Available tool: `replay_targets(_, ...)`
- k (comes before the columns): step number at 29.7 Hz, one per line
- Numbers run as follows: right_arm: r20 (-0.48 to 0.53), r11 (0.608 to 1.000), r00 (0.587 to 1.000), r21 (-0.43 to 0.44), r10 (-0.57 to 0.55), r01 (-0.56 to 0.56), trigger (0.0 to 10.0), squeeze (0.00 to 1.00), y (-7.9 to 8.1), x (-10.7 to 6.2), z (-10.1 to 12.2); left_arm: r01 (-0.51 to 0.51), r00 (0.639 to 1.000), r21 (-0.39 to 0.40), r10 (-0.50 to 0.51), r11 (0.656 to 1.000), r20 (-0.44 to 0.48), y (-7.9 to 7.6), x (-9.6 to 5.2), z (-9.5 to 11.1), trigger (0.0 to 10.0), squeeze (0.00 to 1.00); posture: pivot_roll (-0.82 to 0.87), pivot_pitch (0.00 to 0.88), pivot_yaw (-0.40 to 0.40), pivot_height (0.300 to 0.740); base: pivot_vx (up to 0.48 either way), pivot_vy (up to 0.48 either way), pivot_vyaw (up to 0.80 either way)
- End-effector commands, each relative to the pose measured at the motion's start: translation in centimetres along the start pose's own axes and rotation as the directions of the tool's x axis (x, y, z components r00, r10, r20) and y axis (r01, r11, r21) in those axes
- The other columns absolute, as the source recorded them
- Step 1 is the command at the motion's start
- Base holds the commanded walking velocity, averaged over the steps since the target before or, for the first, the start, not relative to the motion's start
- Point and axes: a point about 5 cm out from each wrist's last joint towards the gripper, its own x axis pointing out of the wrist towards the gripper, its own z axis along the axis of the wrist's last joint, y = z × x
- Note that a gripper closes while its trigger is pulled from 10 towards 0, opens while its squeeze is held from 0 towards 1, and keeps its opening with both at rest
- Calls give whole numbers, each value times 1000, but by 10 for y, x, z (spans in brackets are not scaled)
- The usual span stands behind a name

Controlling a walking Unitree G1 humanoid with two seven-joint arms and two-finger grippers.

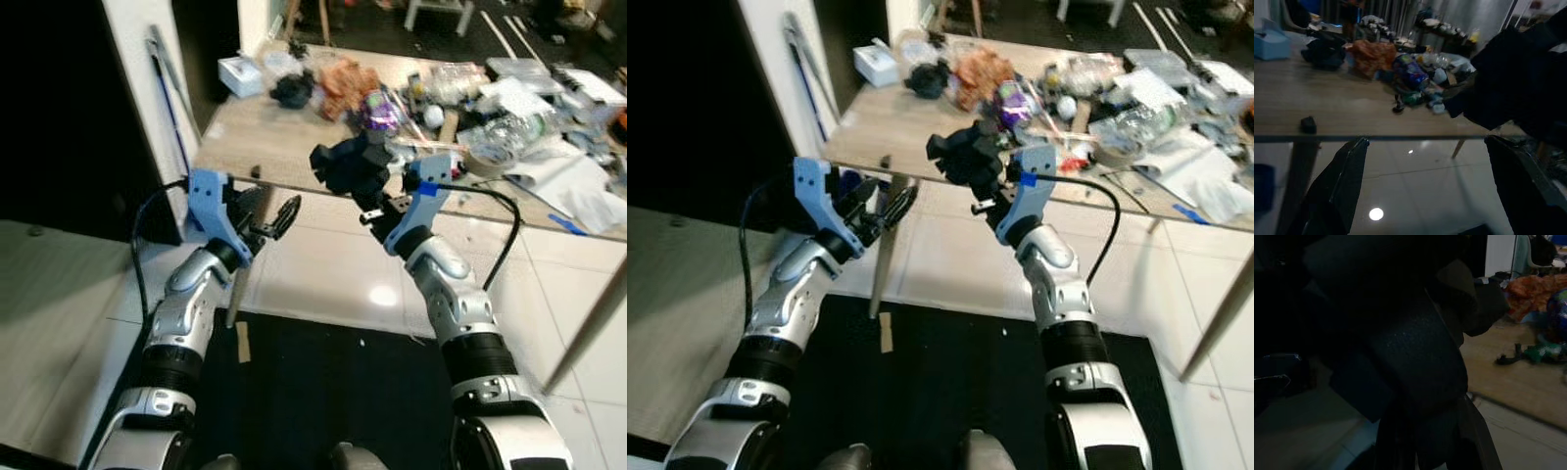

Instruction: Picking trash to rubbish bin

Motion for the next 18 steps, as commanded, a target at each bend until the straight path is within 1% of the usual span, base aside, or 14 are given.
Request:
replay_targets(1,-11,1000,1000,-6,-15,14,10000,0,-4,-1,0,24,1000,10,-24,1000,-12,-4,2,-2,10000,0,-88,0,-11,740,0,0,-781)
replay_targets(18,-20,1000,1000,3,-9,9,10000,0,-5,0,2,29,1000,5,-29,1000,-5,-4,3,0,10000,0,-91,0,-10,740,0,0,-781)
